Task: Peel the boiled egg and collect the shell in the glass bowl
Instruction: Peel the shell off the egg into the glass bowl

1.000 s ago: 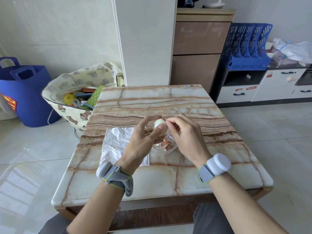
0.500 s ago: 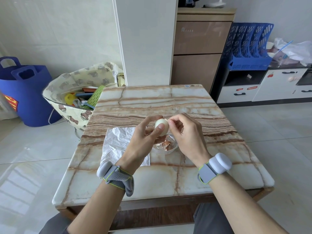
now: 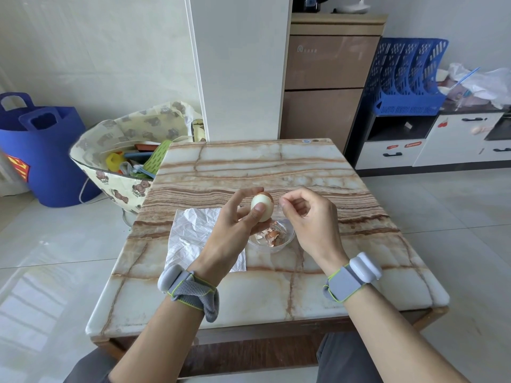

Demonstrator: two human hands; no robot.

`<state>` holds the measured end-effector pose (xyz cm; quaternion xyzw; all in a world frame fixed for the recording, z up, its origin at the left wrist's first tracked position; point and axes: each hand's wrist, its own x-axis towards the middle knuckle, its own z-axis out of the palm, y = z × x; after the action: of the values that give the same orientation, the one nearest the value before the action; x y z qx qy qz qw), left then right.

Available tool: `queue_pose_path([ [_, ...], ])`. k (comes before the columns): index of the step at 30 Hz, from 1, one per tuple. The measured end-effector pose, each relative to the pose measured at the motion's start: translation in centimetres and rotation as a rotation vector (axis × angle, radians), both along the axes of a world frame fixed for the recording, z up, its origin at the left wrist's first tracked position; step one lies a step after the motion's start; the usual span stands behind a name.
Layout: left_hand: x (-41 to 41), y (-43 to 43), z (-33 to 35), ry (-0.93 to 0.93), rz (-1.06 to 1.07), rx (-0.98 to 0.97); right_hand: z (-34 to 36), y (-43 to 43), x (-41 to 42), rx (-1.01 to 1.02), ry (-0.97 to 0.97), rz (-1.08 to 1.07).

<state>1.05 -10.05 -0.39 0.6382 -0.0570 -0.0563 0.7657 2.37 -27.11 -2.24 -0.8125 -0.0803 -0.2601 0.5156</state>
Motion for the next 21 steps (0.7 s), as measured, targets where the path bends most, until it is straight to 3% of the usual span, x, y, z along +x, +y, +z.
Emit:
queue_pose_path([
  [15, -0.08, 0.09, -0.02, 0.016, -0.023, -0.022, 0.85, 0.39, -0.44, -0.015, -0.028, 0.12],
  [21, -0.48, -0.02, 0.2, -0.054, 0.006, 0.088, 0.81, 0.38, -0.61, -0.192, -0.169, 0.078],
])
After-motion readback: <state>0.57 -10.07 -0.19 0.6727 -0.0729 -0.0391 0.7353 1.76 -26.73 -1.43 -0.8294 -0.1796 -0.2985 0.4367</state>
